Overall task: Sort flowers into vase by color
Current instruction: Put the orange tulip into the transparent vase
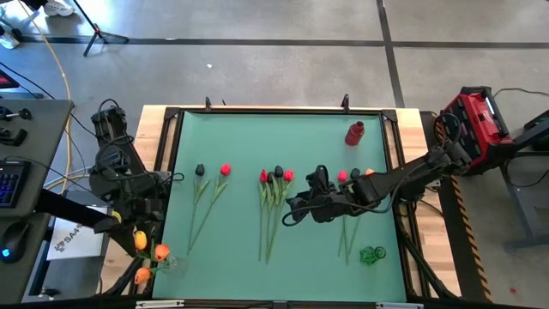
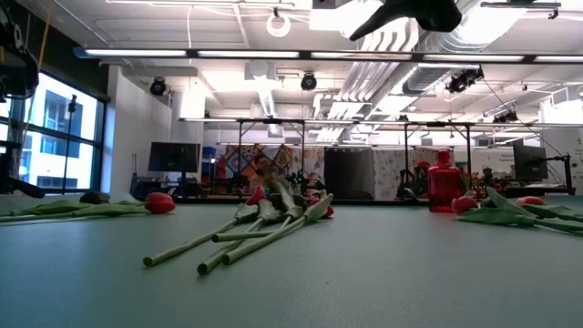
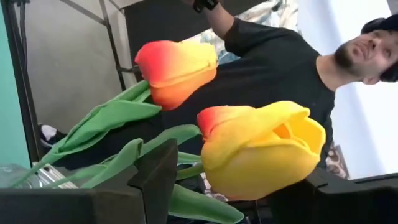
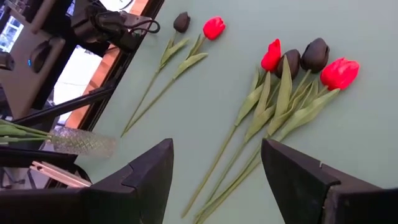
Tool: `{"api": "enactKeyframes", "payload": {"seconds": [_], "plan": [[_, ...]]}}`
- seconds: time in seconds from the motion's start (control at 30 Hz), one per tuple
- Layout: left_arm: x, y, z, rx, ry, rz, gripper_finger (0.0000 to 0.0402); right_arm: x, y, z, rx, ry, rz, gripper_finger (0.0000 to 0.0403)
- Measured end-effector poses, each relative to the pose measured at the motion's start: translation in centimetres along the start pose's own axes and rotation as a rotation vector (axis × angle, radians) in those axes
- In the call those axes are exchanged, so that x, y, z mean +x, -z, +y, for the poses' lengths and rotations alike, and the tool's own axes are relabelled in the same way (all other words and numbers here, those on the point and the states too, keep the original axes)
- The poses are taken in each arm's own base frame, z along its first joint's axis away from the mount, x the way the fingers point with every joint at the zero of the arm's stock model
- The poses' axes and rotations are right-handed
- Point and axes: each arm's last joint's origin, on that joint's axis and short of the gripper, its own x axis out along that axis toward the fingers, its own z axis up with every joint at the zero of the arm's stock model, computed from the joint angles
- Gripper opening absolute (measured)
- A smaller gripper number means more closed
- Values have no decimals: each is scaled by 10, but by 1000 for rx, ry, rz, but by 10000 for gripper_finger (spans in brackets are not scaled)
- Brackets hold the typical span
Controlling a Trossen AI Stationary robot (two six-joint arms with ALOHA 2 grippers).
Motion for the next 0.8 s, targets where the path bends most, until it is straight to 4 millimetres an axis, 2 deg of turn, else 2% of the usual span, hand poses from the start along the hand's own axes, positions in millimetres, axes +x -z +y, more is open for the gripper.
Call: {"api": "enactKeyframes", "payload": {"seconds": [0.53, 0.8], "plan": [[0, 3, 5, -23, -42, 53, 203, 0, 2, -4, 46, 32, 29, 232], [-3, 3, 5, -33, -50, 30, 248, 0, 2, -4, 31, 33, 34, 232]]}}
